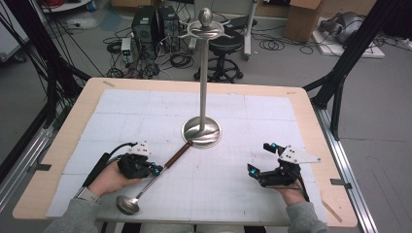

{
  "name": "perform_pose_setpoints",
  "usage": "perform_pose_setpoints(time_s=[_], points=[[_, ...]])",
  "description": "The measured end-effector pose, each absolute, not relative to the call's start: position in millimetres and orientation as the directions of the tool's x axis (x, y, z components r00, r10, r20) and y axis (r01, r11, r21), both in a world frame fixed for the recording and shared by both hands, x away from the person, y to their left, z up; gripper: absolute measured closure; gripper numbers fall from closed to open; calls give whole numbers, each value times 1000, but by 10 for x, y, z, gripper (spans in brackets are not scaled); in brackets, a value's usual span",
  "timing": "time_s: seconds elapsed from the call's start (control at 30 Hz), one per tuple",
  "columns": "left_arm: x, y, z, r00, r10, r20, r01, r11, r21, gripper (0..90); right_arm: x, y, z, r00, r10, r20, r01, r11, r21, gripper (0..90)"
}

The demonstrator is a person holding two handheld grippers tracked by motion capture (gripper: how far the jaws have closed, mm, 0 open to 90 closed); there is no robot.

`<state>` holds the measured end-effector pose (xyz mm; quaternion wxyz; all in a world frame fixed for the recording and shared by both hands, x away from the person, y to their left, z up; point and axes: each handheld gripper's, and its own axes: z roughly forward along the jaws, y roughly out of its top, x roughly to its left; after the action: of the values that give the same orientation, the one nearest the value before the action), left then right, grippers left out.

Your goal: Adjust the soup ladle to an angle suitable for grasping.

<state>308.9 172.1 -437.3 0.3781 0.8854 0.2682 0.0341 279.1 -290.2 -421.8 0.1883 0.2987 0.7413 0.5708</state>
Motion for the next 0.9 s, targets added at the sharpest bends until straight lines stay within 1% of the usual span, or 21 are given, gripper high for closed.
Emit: perform_pose_setpoints(time_s=[0.23, 0.9], points=[[3082, 1653, -4356, 864, 487, -129, 435, -593, 678, 895, 2793, -2907, -4220, -751, 658, 48, 217, 177, 960, 3], [3020, 1457, -4312, 896, 439, -68, 373, -660, 652, 895, 2750, -2942, -4221, -743, 667, 55, 225, 171, 959, 3]])
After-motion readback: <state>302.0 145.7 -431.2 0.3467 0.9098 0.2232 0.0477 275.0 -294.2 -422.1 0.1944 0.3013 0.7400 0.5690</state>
